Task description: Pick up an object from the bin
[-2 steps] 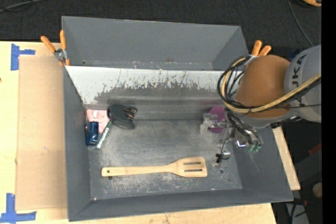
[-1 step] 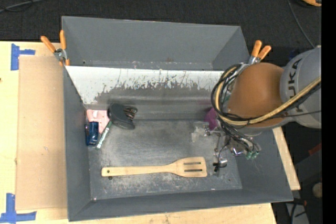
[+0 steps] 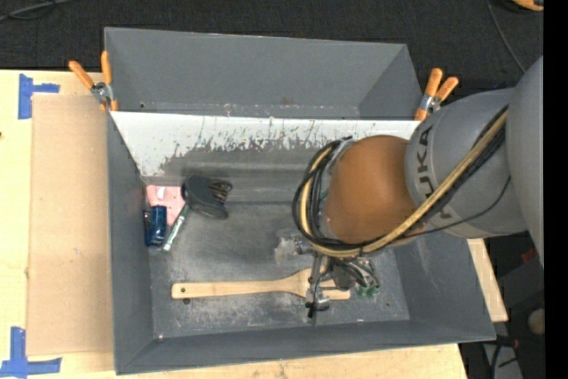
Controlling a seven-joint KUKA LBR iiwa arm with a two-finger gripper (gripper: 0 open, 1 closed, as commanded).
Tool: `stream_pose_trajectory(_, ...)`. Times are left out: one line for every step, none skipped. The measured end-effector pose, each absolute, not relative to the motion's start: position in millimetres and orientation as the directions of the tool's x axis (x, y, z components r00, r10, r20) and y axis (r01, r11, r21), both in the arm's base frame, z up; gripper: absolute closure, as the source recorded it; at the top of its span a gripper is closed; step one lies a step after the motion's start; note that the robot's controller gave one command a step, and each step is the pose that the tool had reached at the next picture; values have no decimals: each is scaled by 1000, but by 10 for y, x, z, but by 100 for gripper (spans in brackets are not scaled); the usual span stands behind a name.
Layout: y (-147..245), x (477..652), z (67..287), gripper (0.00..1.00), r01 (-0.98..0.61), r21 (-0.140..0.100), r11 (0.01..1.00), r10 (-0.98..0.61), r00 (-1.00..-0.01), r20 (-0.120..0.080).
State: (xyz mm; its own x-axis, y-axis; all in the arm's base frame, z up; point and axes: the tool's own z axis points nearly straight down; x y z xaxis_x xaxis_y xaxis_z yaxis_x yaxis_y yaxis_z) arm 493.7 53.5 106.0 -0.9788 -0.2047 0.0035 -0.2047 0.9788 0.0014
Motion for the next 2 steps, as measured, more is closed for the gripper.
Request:
stream_pose_trajectory(455, 4895, 721, 0, -313, -6, 950, -313, -950, -6)
stream_pose_trajectory(479, 4816, 689, 100, -221, 2, 975, -221, -975, 1)
